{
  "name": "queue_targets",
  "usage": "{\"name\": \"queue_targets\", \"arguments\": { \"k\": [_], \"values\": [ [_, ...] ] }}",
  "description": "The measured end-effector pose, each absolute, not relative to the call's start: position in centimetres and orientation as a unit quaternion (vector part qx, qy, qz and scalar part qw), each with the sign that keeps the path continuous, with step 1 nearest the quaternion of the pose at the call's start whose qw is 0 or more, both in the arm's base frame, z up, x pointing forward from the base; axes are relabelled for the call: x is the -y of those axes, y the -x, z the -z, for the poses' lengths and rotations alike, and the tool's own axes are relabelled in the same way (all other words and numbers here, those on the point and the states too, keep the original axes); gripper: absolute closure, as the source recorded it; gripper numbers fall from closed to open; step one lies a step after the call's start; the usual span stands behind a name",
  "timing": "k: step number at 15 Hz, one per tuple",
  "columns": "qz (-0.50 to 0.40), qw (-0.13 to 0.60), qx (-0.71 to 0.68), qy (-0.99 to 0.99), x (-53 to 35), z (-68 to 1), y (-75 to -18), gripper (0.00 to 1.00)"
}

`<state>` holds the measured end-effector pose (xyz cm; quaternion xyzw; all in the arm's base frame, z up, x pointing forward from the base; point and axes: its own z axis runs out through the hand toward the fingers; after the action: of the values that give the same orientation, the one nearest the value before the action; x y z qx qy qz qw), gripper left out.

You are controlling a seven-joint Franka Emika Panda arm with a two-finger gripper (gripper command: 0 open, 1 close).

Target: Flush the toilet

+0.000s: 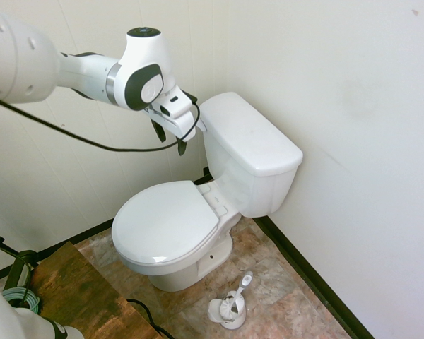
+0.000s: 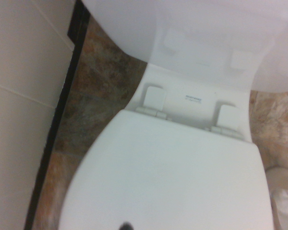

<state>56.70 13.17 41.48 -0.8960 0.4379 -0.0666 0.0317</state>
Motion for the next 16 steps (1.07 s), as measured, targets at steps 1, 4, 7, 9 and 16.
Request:
{"name": "queue_targets", "arguments": {
  "k": [1,4,7,9,16],
  "values": [
    [0.074,0.035,-0.445,0.892,-14.2,-41.7,-58.6,0.00],
    [0.090,0.052,-0.456,0.884,-17.7,-41.2,-63.6,0.00],
    [0.103,0.052,-0.464,0.878,-20.6,-38.4,-67.9,1.00],
    [0.110,0.049,-0.467,0.876,-21.6,-35.9,-70.5,1.00],
    [0.135,0.041,-0.485,0.863,-23.3,-34.1,-74.6,1.00]
  ]
}}
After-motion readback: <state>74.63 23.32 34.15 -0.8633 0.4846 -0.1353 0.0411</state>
